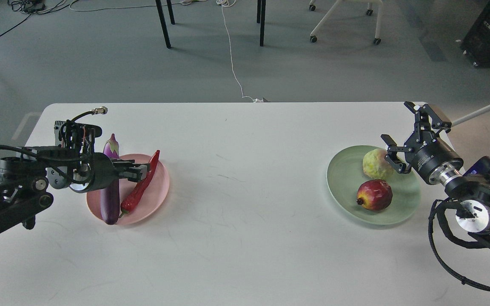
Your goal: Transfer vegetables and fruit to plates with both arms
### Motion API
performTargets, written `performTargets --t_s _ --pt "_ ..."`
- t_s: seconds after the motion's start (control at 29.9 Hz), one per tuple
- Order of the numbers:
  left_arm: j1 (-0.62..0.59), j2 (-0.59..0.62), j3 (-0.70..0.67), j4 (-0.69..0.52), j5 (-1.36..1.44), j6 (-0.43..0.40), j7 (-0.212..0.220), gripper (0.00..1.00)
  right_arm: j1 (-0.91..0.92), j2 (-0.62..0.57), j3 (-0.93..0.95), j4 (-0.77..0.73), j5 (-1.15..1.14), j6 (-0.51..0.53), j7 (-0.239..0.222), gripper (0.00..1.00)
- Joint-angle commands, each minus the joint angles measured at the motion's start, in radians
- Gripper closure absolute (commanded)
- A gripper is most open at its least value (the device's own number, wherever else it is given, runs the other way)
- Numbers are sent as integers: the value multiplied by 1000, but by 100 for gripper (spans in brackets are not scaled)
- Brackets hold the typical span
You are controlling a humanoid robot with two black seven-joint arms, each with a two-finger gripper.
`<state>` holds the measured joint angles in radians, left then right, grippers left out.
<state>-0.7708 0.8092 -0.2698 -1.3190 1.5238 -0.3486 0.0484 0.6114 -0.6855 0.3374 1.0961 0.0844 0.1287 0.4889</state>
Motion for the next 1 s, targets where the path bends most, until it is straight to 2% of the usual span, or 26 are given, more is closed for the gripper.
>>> performTargets --t_s 0.0,0.07,0.23,0.3,0.44,0.6,0.74,0.84,0.97 --pt "-1 -2 -57 -2 -75 10 -36 0 10 -5 -3 -2 0 0 0 2" --pt "1 -16 -126 -2 -160 29 -82 0 19 -8 -1 -5 0 0 0 2" --pt "39 -91 -204 7 -642 172 -290 0 80 -8 -5 -18 0 0 0 2" --pt "45 -120 -206 11 -819 235 -320 0 90 0 -5 -18 0 -1 0 2" --pt "106 -185 -274 24 -968 324 -326 0 91 6 -1 -13 0 2 0 2" --pt "292 -341 -622 87 -972 315 -315 0 93 37 -15 -10 0 3 0 1" --pt "410 -433 -776 101 -964 254 -312 0 93 32 -3 -15 0 17 0 1" --pt "468 -456 -827 113 -953 169 -312 0 88 29 -15 -13 -2 34 0 1" --pt "496 -484 -855 150 -904 112 -314 0 85 37 -14 -15 -2 39 0 1"
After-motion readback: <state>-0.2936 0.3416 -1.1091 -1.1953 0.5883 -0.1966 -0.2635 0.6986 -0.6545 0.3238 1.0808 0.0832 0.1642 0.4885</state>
